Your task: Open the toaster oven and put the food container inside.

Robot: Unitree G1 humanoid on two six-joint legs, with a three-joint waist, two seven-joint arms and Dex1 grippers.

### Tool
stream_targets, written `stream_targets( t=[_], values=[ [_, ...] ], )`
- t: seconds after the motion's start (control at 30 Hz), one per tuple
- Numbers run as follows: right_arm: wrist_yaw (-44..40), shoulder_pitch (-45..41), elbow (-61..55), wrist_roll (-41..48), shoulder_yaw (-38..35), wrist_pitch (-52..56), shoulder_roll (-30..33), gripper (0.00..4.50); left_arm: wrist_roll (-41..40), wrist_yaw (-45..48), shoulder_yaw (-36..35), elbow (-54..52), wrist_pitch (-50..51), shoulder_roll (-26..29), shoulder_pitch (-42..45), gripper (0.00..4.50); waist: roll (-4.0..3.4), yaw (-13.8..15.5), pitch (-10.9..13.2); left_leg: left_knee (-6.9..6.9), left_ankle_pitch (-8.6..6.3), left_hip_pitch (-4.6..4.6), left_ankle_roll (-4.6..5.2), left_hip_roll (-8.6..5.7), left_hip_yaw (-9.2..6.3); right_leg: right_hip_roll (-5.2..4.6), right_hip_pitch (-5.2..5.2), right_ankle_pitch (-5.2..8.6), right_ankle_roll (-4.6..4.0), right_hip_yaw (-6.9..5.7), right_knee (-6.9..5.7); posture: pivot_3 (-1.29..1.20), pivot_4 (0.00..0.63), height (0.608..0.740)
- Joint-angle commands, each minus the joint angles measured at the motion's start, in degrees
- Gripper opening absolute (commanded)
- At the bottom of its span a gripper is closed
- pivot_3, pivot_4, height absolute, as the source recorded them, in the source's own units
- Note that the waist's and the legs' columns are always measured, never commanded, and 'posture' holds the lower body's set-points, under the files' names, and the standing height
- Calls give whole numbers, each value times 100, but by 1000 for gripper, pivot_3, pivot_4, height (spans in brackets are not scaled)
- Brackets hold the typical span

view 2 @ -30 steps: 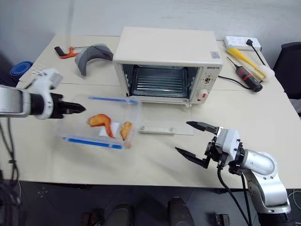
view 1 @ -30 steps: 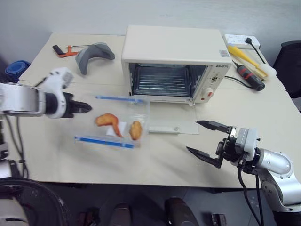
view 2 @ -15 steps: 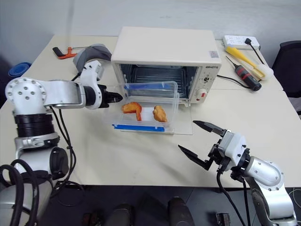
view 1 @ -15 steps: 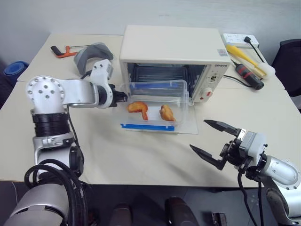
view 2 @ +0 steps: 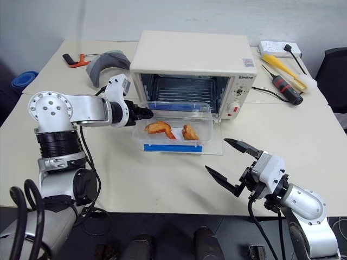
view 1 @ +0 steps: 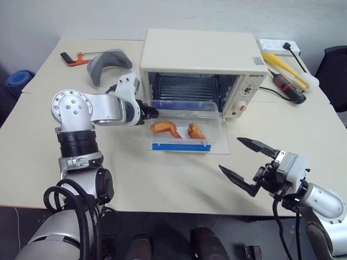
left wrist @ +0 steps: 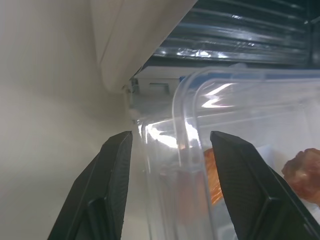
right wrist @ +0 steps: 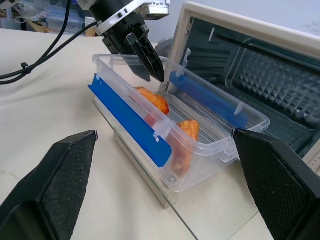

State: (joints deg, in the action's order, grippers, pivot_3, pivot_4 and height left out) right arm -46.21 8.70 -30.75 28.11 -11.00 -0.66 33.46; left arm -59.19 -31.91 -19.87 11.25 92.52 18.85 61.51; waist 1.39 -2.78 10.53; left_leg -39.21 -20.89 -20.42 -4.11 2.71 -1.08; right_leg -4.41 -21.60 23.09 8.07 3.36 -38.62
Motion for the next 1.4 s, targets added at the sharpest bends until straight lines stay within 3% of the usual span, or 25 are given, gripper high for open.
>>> stream_targets(
  t=[0.03, 0.1, 0.2, 0.3, 0.4, 0.53, 0.6, 0.8, 0.97, 1.1, 1.4],
  values=[
    [182, -6, -444, 358, -162, 393, 113, 4500, -187, 576, 35, -253, -2, 522, 70, 2490, 0, -21, 0, 0, 0, 0, 0, 0, 0, 0, 0, 0, 0, 0, 0, 0, 150, 740],
    [154, -19, -625, 648, -187, 732, 260, 4500, -207, 1146, 123, -337, -2, 972, -33, 2490, 0, -49, 0, 2, 0, 2, 0, 0, 0, 1, -1, 0, 0, 2, -6, 0, 150, 740],
    [-54, 69, -744, 1004, -180, 1200, 560, 3886, -190, 2802, 220, -538, -286, 1935, -381, 2546, -1, -68, 0, 7, 0, 5, 0, 0, -5, 5, -3, 0, 0, 1, -9, 0, 150, 740],
    [-212, 70, -677, 857, -42, 1333, 768, 2883, 110, 4566, 780, -827, -991, 2913, -938, 1942, -1, -58, 0, 13, 0, 10, 0, 0, -7, 7, -2, 0, 0, -2, 1, 0, 150, 740],
    [-416, -79, -461, 364, 565, 1553, 1014, 1904, 1128, 7213, 1592, -1404, -3040, 4234, -2165, 1033, -4, -69, 2, 15, 0, 12, -1, -1, -3, 6, 0, 0, 0, 1, 13, 0, 150, 740],
    [-342, -635, -24, -273, 1189, 1462, 875, 666, 1880, 8799, 1976, -1893, -4729, 4631, -3228, 0, -9, 42, 5, 16, 0, 9, -1, -1, -2, 6, 3, 1, -2, -2, 23, 0, 150, 740],
    [-219, -1035, 259, -529, 1446, 1468, 682, 30, 2072, 9088, 2025, -2241, -5273, 4458, -3713, 0, -9, 96, 5, 13, -1, 8, 2, -1, 2, 4, 8, -4, 2, 3, 37, 0, 150, 740],
    [-114, -1822, 643, -749, 1864, 1732, 249, 30, 2259, 8527, 2176, -2818, -5463, 3240, -3878, 0, -8, 117, 5, 6, -5, -7, 9, -1, -7, -1, 6, -10, 9, -2, 43, 0, 150, 740],
    [84, -2246, 835, -745, 1822, 2040, 9, 30, 2495, 8247, 2384, -2708, -5243, 2768, -3657, 0, -8, 54, 5, 6, -5, -6, 10, 0, -7, 1, -1, -11, 12, -2, 32, 0, 150, 740],
    [-11, -2989, 1732, -1074, 1762, 1668, 18, 30, 2828, 7426, 2351, -2006, -5277, 1805, -3122, 0, -8, 52, 5, -5, -5, -3, 10, -4, -5, -1, 2, -14, 17, 0, 26, 0, 150, 740],
    [140, -4431, 3894, -1773, 1779, 520, -398, 30, 3586, 6523, 2203, -886, -6016, 657, -2399, 0, -9, -78, 5, -12, -5, -4, 11, -1, -4, -2, -3, -15, 18, -15, 5, 0, 150, 740]
  ],
)
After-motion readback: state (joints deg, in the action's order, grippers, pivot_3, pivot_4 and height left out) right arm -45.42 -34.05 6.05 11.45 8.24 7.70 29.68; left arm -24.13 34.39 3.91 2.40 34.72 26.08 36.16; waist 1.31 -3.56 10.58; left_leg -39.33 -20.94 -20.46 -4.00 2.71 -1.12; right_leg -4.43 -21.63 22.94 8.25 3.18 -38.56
